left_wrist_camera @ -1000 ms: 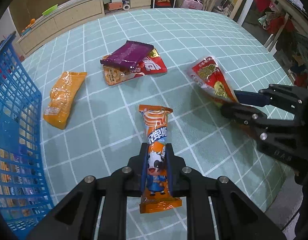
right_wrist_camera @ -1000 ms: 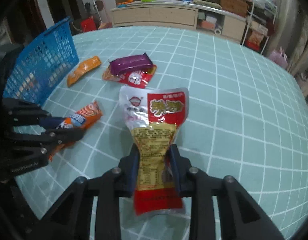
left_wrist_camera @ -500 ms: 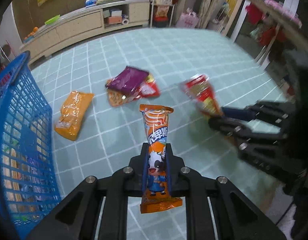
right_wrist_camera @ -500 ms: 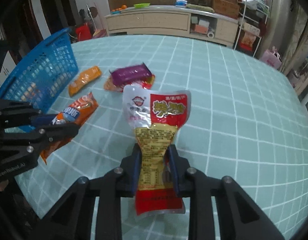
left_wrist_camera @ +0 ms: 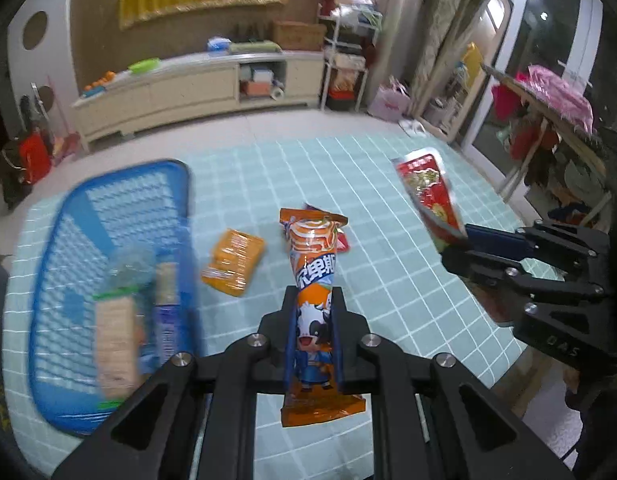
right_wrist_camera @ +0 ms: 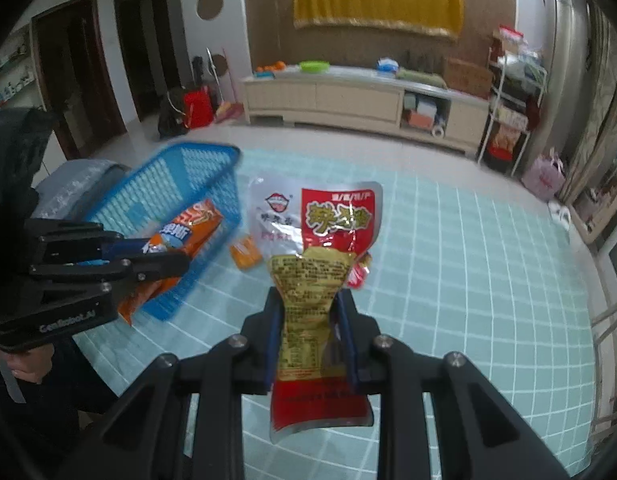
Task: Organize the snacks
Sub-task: 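Carry the sausage stick and red pouch over the basket with both tools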
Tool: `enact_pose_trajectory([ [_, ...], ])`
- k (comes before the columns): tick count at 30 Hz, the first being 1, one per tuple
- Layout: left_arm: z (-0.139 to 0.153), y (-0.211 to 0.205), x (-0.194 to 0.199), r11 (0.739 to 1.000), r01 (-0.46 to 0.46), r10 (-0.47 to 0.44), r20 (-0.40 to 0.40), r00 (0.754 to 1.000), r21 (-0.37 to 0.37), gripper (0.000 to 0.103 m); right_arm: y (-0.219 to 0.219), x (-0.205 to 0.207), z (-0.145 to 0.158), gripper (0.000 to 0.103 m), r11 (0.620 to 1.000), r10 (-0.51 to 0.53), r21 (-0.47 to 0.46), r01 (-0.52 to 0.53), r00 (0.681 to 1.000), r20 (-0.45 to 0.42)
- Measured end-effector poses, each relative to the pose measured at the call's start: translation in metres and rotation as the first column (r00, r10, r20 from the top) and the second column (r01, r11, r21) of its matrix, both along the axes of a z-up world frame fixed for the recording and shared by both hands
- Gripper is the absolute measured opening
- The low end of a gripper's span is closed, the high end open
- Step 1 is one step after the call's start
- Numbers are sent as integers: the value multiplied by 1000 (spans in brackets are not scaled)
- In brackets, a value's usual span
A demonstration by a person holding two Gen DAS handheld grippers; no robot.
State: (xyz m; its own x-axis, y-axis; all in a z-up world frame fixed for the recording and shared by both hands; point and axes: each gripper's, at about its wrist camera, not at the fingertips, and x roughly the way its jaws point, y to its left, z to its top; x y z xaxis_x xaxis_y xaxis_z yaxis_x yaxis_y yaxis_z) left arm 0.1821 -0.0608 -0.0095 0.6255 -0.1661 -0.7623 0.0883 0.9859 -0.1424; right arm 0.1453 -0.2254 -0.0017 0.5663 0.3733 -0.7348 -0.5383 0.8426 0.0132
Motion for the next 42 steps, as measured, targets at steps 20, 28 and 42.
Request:
enact_pose_trajectory([
  [20,37,123,-62,989,-149,149,61,987,-4,13,120,-39,37,31,987,157,23,-159,986,64],
  [28,29,169,-63,979,-205,204,57,977,1,13,161,-17,21,31,989,142,37,-142,990,-9],
  [42,0,202,-19,983,-179,179,26,984,29,13,218,30,-30,31,999,-32,-25,28,987,-159],
])
